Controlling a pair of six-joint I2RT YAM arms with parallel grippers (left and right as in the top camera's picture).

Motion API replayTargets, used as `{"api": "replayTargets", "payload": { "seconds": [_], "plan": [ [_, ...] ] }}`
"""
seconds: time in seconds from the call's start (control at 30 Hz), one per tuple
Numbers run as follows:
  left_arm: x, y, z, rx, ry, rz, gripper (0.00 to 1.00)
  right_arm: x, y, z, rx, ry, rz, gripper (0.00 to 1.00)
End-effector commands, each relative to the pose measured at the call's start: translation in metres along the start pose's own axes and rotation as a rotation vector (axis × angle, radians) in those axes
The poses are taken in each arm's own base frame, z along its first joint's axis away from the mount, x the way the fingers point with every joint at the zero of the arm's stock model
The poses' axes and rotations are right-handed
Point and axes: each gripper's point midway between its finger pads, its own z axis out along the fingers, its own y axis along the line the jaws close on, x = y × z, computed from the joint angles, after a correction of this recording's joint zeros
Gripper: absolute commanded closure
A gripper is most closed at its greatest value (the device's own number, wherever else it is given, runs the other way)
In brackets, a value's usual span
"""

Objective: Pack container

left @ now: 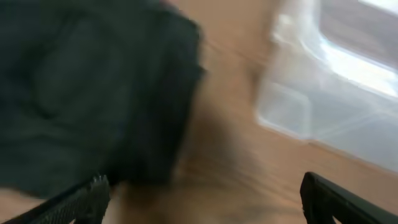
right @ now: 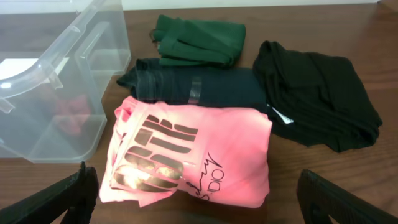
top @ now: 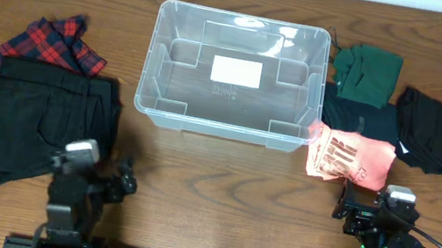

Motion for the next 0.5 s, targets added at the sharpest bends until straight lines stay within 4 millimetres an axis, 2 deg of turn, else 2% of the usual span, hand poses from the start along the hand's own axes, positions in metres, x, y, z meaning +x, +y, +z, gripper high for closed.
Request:
{"api": "replayTargets", "payload": {
  "seconds": [0.0,0.07,0.13,0.2,0.27,0.33,0.47],
  "plan": [
    [-0.057,0.02,-0.025,-0.194,-0.086,-0.104,0.02,0.0,0.002,0.0,-0.009,-0.005,0.003,0.01],
    [-0.088,0.004,-0.031,-0.162,-0.085,-0.104,0.02,0.0,0.002,0.0,-0.009,-0.005,0.003,0.01],
    [-0.115,-0.022,-0.037,-0.061,-0.072,-0.105,0.02,0.0,0.002,0.0,-0.009,-0.005,0.003,0.01],
    [-0.139,-0.031,-0.043,-0.05,-0.086,-0.078,0.02,0.0,0.002,0.0,-0.009,-0.005,0.003,0.01],
    [-0.158,-0.028,-0.049,-0.092,-0.117,-0.051,0.02,0.0,0.002,0.0,-0.009,-0.005,0.003,0.01],
    [-0.175,-0.016,-0.056,-0.174,-0.147,-0.092,0.02,0.0,0.002,0.0,-0.009,-0.005,0.003,0.01],
    [-0.193,0.013,-0.062,-0.305,-0.133,-0.158,0.02,0.0,0.002,0.0,-0.009,-0.005,0.003,0.01]
  ]
}}
